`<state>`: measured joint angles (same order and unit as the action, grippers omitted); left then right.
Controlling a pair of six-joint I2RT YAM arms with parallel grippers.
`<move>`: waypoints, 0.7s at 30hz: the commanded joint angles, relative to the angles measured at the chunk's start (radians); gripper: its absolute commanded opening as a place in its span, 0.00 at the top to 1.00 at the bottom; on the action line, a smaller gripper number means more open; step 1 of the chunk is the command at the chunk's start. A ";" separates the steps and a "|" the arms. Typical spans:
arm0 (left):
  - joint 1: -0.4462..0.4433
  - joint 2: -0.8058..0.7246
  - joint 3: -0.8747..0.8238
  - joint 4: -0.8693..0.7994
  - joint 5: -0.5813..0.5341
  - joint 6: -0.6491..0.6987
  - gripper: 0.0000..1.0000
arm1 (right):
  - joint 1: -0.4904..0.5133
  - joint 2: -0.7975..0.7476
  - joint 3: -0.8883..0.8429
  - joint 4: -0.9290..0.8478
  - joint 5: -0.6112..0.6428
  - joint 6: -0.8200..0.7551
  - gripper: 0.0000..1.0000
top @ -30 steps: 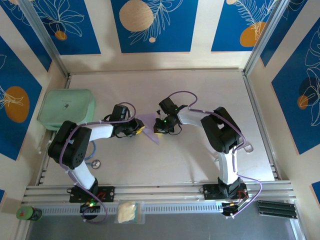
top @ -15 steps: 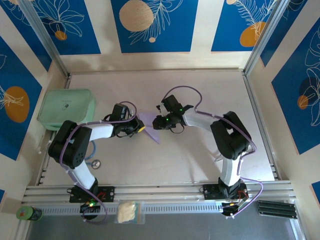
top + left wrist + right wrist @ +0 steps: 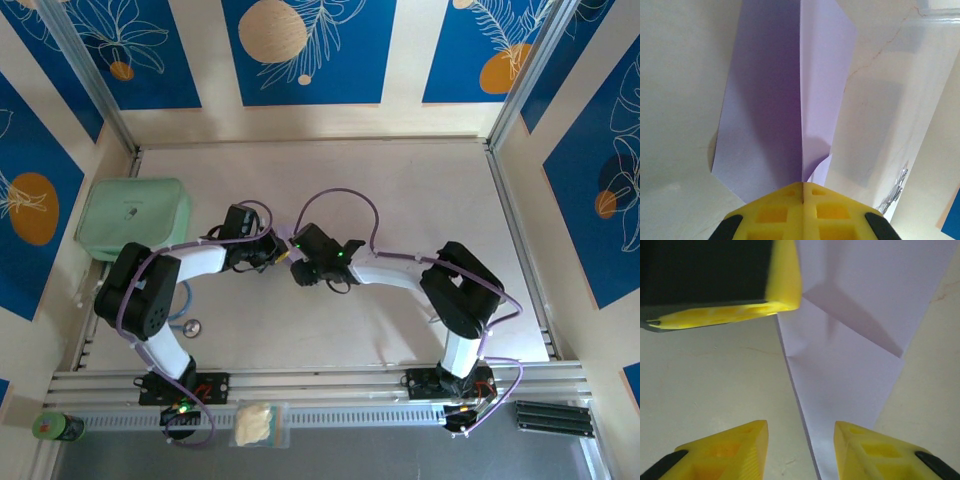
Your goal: Fold a paper plane with a square sheet of paper (pick it up from the middle)
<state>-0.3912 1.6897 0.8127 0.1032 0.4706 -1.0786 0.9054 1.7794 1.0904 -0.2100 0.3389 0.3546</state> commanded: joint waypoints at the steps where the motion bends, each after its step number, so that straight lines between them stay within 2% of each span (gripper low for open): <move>1: -0.008 -0.022 0.025 -0.024 -0.008 -0.019 0.96 | -0.001 0.022 -0.010 0.031 0.060 -0.008 0.60; 14: -0.012 -0.017 0.020 0.000 0.005 -0.057 0.96 | 0.009 0.089 0.031 0.025 0.083 -0.028 0.62; 21: -0.012 -0.018 0.016 -0.001 0.001 -0.064 0.95 | 0.009 0.092 0.028 0.020 0.092 -0.039 0.70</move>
<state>-0.3977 1.6897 0.8127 0.0967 0.4709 -1.1294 0.9092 1.8603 1.0939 -0.1902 0.4088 0.3275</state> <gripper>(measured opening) 0.060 0.306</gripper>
